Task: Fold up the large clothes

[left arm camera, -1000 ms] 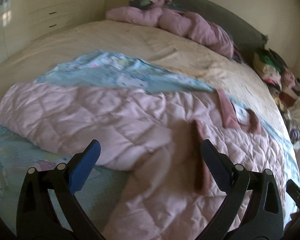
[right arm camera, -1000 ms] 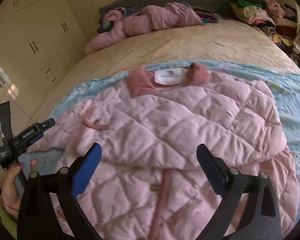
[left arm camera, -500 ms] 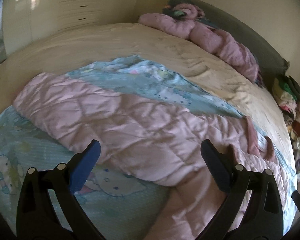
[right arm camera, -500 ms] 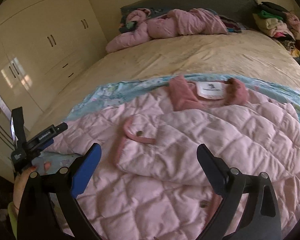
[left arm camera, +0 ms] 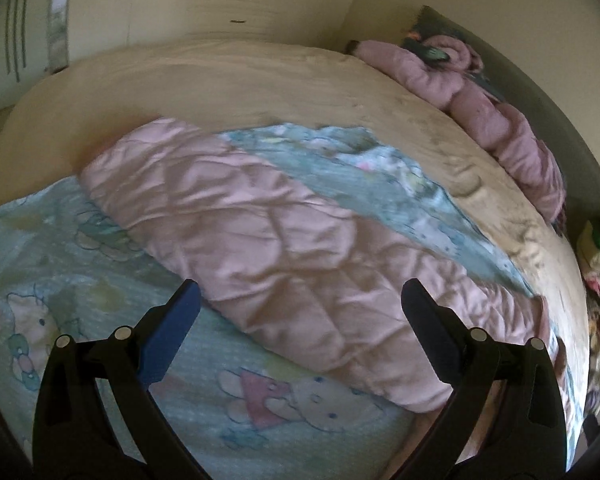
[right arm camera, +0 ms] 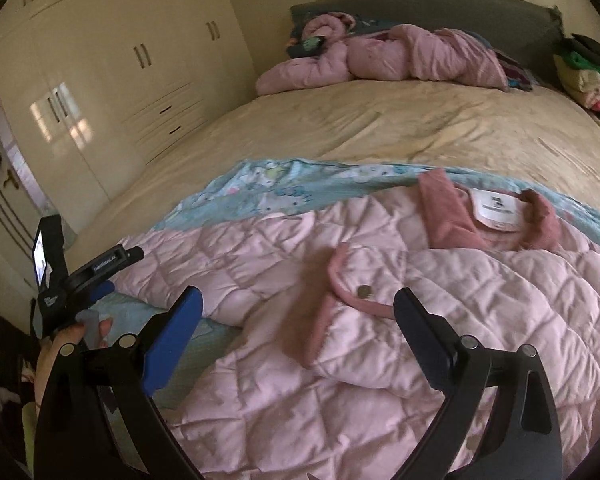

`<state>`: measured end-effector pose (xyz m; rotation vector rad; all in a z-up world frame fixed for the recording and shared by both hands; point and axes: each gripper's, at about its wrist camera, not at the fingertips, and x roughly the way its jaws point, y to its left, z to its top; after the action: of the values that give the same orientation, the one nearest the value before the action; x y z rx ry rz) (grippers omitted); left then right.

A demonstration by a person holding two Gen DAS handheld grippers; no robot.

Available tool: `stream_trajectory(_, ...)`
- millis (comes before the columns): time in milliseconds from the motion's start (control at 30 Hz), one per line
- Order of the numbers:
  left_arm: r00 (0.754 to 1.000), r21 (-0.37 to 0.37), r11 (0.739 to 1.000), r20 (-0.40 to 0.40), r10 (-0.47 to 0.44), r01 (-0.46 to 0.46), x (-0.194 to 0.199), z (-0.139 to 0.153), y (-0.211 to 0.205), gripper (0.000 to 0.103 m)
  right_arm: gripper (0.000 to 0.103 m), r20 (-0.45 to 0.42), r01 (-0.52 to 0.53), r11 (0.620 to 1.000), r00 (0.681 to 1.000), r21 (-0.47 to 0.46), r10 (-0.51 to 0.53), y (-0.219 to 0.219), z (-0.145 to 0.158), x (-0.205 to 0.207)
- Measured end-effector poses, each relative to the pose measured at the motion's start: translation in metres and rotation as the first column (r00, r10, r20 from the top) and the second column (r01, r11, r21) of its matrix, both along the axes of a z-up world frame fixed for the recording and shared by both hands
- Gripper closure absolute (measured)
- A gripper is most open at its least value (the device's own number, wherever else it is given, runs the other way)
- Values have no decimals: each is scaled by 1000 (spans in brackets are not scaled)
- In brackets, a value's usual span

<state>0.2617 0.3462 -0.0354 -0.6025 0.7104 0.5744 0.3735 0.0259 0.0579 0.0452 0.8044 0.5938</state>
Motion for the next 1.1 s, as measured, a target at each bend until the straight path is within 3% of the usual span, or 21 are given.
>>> stream_trajectory(300,992,-101,987,-18,127,-128,-15,-30,48,9,7,-20,-97,995,995,-16,97,41,-17,-1)
stream_trajectory(600,983,-227,957,-7,185,-182,-13,-62,74,9,7,-48,-238,970,971,-49,236,85,-43,-9)
stream_trajectory(833,980,-217,959,40,194,-181,-10,-74,80,10,7,-100,-290,957,953,-31,285,97,-61,-15)
stream_trajectory(867,979,-214,960,52,197,-181,-10,-73,80,14,7,-108,-282,959,954,-24,278,95,-63,-14)
stream_trajectory(933,979,-212,963,81,188,-167,-9,-71,78,60,7,-125,-263,965,957,0,261,88,-64,-11)
stream_trajectory(1033,979,-212,968,127,162,-132,-9,-65,75,81,7,-130,-234,972,964,13,234,76,-64,-9)
stream_trajectory(1100,972,-207,972,179,149,-111,-12,-53,73,85,7,-133,-210,977,968,22,211,65,-63,-8)
